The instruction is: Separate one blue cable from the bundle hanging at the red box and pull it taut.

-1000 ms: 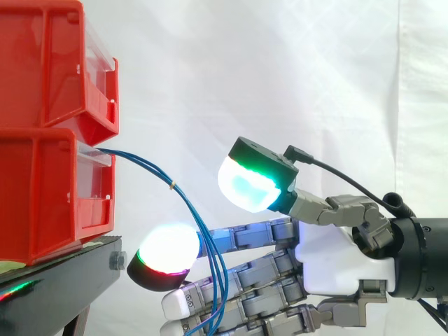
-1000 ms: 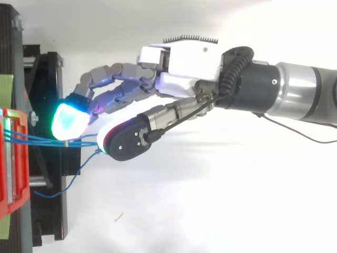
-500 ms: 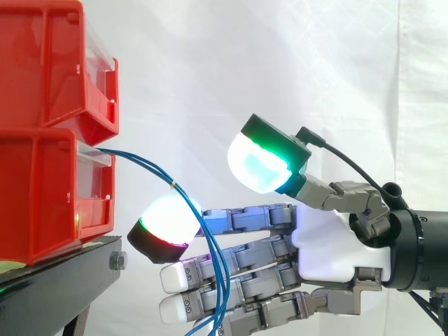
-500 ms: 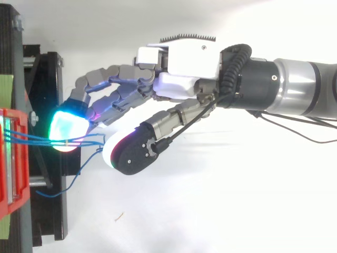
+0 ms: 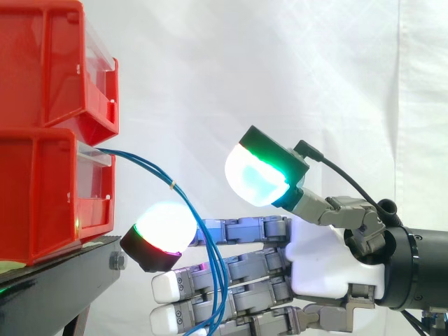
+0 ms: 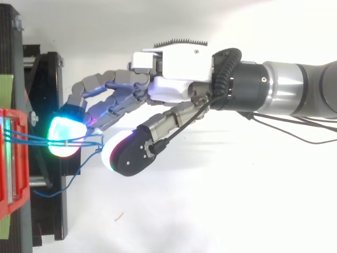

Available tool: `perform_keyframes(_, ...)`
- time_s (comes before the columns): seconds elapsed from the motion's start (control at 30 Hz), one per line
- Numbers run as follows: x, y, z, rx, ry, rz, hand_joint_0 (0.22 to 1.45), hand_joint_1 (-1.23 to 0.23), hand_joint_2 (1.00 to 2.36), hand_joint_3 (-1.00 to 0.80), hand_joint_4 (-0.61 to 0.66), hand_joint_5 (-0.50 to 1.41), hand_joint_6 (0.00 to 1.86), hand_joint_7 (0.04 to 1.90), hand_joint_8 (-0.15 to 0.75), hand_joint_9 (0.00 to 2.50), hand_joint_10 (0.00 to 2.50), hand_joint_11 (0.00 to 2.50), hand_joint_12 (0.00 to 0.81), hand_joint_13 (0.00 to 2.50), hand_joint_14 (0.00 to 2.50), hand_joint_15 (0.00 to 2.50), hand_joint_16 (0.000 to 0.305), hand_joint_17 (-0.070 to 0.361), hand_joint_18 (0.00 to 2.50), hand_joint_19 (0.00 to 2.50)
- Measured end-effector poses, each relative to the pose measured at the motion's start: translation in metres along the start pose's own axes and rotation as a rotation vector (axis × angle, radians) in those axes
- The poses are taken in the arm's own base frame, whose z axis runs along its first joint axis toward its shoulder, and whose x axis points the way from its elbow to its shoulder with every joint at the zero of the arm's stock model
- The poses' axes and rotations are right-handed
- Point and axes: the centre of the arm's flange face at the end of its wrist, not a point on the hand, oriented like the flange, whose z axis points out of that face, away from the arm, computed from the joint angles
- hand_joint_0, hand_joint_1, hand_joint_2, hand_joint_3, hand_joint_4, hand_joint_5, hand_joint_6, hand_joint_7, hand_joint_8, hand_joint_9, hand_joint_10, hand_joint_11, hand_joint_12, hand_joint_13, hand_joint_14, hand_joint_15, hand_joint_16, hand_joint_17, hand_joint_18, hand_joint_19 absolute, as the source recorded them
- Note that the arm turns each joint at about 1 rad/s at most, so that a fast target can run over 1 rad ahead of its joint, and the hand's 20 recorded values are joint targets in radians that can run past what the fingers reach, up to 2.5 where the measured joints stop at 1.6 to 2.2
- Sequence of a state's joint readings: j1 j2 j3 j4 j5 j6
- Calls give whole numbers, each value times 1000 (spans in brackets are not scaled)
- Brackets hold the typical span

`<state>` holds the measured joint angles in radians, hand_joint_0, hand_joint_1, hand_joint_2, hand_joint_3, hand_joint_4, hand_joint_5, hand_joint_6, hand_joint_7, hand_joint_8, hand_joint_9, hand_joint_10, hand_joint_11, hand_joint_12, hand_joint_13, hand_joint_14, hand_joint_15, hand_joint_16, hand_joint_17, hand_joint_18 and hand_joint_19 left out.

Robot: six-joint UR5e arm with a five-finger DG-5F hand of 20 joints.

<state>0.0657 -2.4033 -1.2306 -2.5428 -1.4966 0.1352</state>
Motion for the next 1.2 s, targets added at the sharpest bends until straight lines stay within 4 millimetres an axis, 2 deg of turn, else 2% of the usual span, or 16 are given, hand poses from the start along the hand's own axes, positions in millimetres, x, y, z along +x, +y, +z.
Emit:
perform_keyframes(0.13,0,0,0,-2,1,-1,639,-726,1000,-500,262,-201,503,967,290,579,11,370,316,648,10,261,34,77,577,171)
perform_keyframes(0.6,6,0,2,-15,6,-44,645,-684,1000,-500,270,-175,503,950,302,679,14,378,311,685,10,260,32,73,592,181)
perform_keyframes(0.87,7,2,4,-36,0,-70,684,-723,1000,-500,288,-162,503,981,304,724,12,394,307,707,10,263,32,72,597,172)
perform_keyframes(1.2,2,8,8,-84,-59,-102,681,-722,1000,-500,293,-156,503,1025,306,732,13,397,307,717,10,273,31,70,595,178)
